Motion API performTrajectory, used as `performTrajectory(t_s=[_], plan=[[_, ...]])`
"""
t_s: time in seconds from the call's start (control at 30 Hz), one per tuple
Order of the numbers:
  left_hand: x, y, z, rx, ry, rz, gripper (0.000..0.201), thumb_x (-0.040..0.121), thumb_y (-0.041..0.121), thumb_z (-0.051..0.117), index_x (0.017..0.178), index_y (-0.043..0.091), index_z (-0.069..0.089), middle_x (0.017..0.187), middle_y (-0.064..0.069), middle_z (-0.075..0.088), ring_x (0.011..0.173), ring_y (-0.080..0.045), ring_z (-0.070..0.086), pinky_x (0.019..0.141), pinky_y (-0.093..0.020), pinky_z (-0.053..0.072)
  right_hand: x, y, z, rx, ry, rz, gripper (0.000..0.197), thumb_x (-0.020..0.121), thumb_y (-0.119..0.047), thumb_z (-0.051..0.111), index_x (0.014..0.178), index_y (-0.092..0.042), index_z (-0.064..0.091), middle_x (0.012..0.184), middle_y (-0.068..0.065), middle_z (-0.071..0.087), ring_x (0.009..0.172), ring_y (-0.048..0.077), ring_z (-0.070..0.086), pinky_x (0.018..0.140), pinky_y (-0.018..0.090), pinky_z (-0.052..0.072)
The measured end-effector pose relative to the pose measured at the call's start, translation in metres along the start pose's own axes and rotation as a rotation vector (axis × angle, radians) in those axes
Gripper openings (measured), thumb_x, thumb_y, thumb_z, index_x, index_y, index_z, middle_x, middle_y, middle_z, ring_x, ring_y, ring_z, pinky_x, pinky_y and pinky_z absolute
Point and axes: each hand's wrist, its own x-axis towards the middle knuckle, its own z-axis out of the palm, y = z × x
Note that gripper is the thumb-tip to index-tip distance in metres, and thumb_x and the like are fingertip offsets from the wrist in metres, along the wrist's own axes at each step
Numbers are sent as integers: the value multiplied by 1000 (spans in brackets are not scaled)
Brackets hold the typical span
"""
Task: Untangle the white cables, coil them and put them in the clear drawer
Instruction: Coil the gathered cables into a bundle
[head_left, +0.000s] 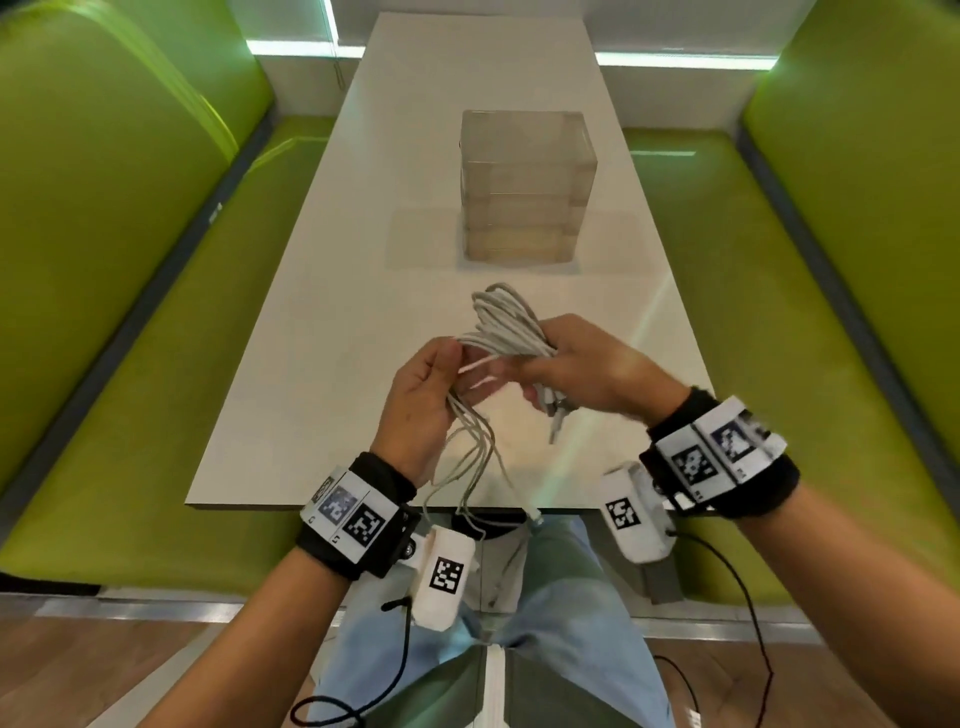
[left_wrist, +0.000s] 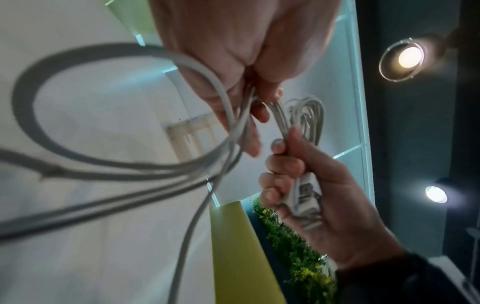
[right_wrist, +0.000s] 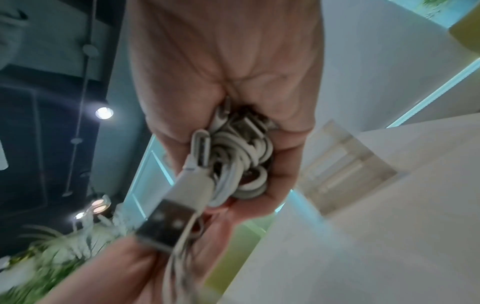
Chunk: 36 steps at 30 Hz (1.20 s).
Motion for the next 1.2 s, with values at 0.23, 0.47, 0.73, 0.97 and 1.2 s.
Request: performTrajectory(t_s=[0.23, 0.47, 0.73, 0.97, 1.2], plan=[[-1, 6, 9, -340, 189, -129, 50, 89, 26, 50, 129, -3, 49, 127, -20, 58, 106, -25, 59, 89, -36, 51, 9, 8, 48, -147, 115, -15, 41, 62, -56, 79, 80, -24, 60, 71, -7, 64, 68, 11, 61, 62, 28, 49], [3, 13, 6, -296, 75, -63, 84, 74, 53, 66, 130, -5, 41, 122, -22, 60, 109, -25, 63, 84, -32, 55, 11, 9, 51, 31, 47, 17, 22, 81, -35, 70, 70, -18, 62, 63, -2, 61, 53, 10, 54, 54, 23, 43], [1, 17, 8, 45, 115, 70, 12, 82, 7, 69, 93, 7, 65, 79, -7, 68, 80, -24, 68, 73, -34, 53, 13, 6, 51, -36, -31, 26, 27, 87, -33, 63, 99, -9, 64, 88, 11, 66, 71, 19, 60, 66, 34, 50], [0, 9, -15, 384, -58, -26, 83, 66, 26, 84, 136, 26, 40, 130, 0, 56, 118, -12, 57, 94, -34, 48, 12, 11, 29, 304, 150, 43, 19, 87, -23, 65, 89, -4, 70, 81, 13, 72, 71, 20, 68, 66, 31, 55], [-6, 11, -17, 311, 111, 98, 15, 92, 10, 55, 87, 9, 69, 74, -1, 72, 70, -16, 66, 71, -33, 56, 9, 16, 18, 336, 161, 80, 23, 89, -23, 62, 80, -4, 70, 76, 5, 73, 50, 8, 52, 43, 16, 33]])
